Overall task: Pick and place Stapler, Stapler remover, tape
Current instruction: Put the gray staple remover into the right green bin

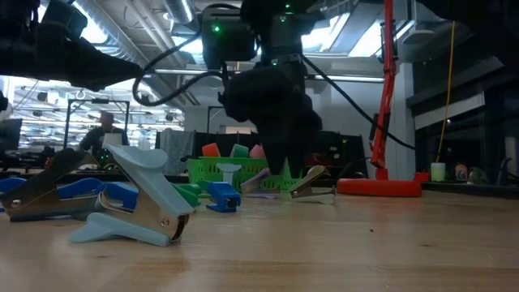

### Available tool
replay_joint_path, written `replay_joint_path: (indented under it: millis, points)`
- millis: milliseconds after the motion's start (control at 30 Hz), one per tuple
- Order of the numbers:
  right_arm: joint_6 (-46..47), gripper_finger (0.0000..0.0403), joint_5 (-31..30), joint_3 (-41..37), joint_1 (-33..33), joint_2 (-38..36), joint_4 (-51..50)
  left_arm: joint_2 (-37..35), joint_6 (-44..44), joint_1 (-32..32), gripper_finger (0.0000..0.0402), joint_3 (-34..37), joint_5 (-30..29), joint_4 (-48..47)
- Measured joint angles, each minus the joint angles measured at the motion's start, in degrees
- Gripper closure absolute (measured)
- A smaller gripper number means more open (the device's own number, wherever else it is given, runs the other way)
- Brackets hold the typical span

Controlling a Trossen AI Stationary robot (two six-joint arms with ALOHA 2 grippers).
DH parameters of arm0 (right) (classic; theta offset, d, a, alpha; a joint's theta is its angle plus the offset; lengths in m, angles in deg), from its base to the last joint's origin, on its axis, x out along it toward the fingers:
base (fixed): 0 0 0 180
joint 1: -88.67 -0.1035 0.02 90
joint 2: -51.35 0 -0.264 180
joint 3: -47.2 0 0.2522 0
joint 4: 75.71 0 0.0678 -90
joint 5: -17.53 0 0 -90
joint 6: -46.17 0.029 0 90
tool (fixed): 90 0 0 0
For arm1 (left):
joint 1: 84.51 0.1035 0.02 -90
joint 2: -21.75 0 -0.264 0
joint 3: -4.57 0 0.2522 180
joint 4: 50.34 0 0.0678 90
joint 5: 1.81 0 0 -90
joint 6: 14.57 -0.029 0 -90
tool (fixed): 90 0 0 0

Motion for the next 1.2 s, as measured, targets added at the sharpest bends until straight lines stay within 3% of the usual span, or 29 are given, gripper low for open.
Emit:
replay_joint_path:
  millis: [333, 600, 800, 1100, 1200]
  points:
    - [-2.84, 0.0061, 0.14, -7.44, 0.17, -0.11, 5.56, 0.02, 0.0, -0.01, 0.0274, 0.01, 0.0, 0.0]
    - [-4.55, 0.0071, 2.59, -8.06, 0.26, -0.28, 5.89, 0.02, 0.02, -0.01, 0.0274, 0.01, 0.0, 0.0]
    - [-4.53, 0.015, 1.25, -8.0, 0.24, -0.15, 5.55, 0.01, 0.0, 0.0, 0.0274, -0.01, 0.0, 0.0]
    - [-2.75, 0.0336, 0.99, -8.02, 0.18, -0.09, 6.23, 0.02, 0.0, 0.01, 0.0274, 0.01, 0.0, 0.0]
    - [-0.24, 0.0339, 0.94, -7.54, 0.11, -0.1, 6.54, 0.02, 0.0, -0.01, 0.0274, -0.01, 0.0, 0.0]
